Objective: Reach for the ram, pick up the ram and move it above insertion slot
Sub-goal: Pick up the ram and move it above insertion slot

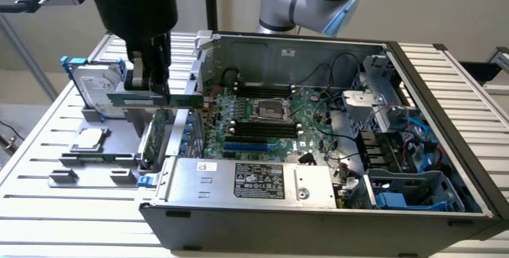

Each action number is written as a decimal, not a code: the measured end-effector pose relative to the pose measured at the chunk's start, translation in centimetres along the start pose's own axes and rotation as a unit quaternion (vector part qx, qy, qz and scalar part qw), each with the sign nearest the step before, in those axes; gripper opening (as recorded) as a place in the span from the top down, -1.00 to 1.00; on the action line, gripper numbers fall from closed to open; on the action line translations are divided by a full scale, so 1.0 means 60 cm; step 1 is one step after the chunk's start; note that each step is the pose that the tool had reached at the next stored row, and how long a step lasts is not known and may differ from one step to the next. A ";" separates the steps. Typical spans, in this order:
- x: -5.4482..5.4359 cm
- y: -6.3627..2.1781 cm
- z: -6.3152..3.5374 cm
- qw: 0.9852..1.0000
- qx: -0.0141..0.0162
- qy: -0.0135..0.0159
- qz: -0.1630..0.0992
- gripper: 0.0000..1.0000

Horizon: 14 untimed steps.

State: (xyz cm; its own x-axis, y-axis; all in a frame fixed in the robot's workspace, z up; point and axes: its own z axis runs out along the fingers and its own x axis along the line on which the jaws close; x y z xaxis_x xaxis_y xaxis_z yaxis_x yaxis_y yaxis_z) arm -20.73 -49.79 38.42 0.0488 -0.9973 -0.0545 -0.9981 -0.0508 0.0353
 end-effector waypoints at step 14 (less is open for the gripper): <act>0.001 -0.106 -0.004 1.000 -0.001 0.000 0.000 0.73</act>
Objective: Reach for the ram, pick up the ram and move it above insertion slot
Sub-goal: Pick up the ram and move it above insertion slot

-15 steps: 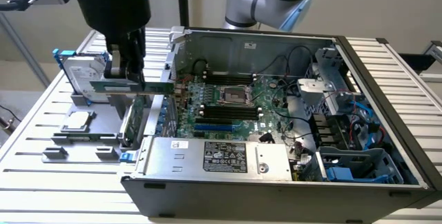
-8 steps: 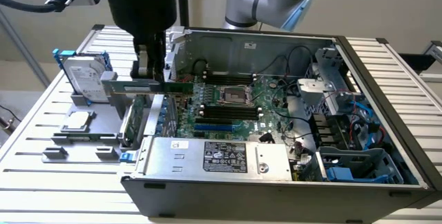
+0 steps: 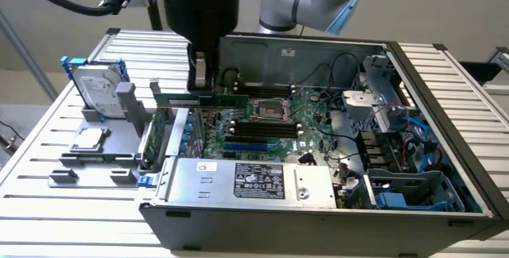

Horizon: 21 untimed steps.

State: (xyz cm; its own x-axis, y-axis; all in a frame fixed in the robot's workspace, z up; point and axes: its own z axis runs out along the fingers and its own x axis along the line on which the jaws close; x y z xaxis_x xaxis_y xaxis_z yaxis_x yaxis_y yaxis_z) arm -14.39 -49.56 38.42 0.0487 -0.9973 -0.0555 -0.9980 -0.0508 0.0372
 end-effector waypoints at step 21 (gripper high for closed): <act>-0.075 -0.106 0.003 1.000 0.000 0.000 0.000 0.73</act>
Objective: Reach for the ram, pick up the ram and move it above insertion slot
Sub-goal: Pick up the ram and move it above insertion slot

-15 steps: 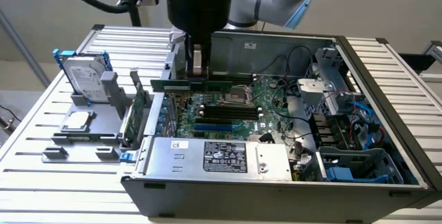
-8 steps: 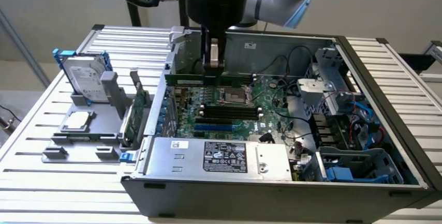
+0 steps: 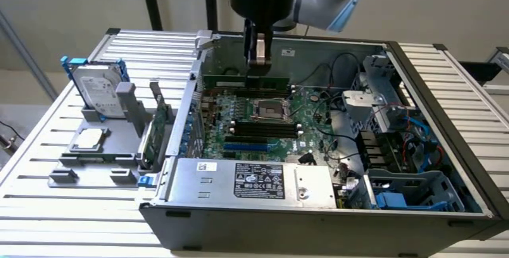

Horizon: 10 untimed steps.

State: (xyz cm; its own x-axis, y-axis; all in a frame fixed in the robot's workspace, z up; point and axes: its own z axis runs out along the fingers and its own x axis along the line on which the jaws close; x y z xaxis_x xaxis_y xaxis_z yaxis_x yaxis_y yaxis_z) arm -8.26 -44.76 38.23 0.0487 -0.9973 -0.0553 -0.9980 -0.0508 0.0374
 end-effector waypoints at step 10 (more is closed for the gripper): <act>-0.032 -0.039 0.003 1.000 0.000 0.000 0.003 0.73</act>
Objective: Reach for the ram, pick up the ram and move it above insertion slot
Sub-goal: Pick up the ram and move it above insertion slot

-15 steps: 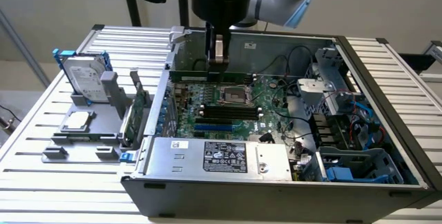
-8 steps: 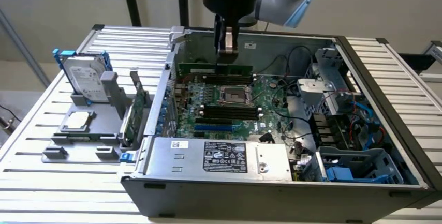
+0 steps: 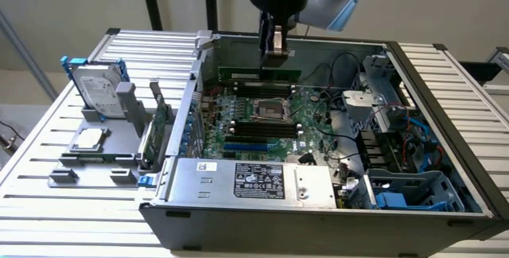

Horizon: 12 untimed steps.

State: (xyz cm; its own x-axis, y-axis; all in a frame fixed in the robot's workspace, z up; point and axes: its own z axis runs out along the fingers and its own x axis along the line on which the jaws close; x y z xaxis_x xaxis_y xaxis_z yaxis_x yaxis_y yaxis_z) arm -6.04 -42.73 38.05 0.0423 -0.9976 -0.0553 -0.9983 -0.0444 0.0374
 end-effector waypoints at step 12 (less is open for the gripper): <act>-0.004 -0.018 0.001 1.000 0.001 0.000 0.009 0.73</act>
State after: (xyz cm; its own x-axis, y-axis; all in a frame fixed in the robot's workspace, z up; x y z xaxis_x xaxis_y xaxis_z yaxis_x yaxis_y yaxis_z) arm -5.00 -42.42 38.00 0.0243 -0.9982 -0.0554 -0.9990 -0.0264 0.0373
